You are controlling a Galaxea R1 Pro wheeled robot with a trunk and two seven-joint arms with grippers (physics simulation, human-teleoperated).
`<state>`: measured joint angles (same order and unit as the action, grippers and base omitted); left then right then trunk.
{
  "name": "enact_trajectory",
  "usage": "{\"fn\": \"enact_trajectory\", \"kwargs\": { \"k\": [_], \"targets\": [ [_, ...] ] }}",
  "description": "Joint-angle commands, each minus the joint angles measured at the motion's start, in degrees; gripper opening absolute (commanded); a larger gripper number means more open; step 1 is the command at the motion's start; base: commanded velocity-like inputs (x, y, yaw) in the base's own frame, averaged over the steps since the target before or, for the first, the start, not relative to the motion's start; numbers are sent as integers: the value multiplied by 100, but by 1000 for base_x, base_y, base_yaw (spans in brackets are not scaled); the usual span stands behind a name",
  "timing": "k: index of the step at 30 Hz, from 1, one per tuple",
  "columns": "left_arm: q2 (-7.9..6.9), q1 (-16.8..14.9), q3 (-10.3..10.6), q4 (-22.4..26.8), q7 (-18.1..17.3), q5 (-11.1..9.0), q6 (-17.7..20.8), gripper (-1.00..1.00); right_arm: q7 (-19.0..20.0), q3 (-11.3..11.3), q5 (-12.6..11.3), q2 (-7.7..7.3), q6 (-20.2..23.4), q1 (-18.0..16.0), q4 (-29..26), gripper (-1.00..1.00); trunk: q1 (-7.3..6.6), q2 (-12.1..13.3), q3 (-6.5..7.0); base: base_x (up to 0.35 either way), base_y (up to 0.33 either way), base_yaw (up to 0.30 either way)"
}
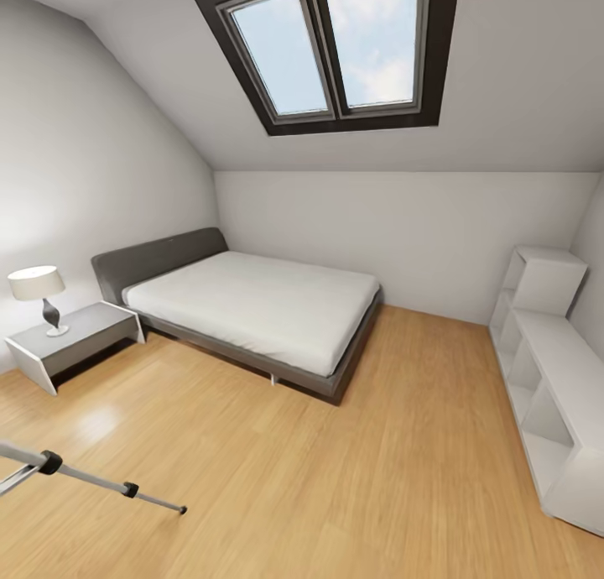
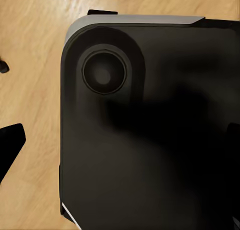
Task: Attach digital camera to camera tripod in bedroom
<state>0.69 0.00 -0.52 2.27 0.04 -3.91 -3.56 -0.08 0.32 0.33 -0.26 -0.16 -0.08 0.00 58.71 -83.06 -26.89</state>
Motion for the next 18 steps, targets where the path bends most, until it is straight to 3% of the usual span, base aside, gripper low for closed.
{"fn": "enact_trajectory", "kwargs": {
  "k": [1,9,18],
  "targets": [
    [1,0,-1,1,2,-40,-13,100,-1,3,3,-1,-2,-1,0,100,2,-2,-4,203,0,0],
    [1,0,-1,1,4,-45,-13,100,-1,6,-5,-1,-2,-1,0,100,2,-2,-4,163,0,0],
    [1,0,-1,10,13,-48,-13,100,-1,5,-3,-1,-2,-1,0,100,2,-2,-4,25,0,0]
  ]
}}
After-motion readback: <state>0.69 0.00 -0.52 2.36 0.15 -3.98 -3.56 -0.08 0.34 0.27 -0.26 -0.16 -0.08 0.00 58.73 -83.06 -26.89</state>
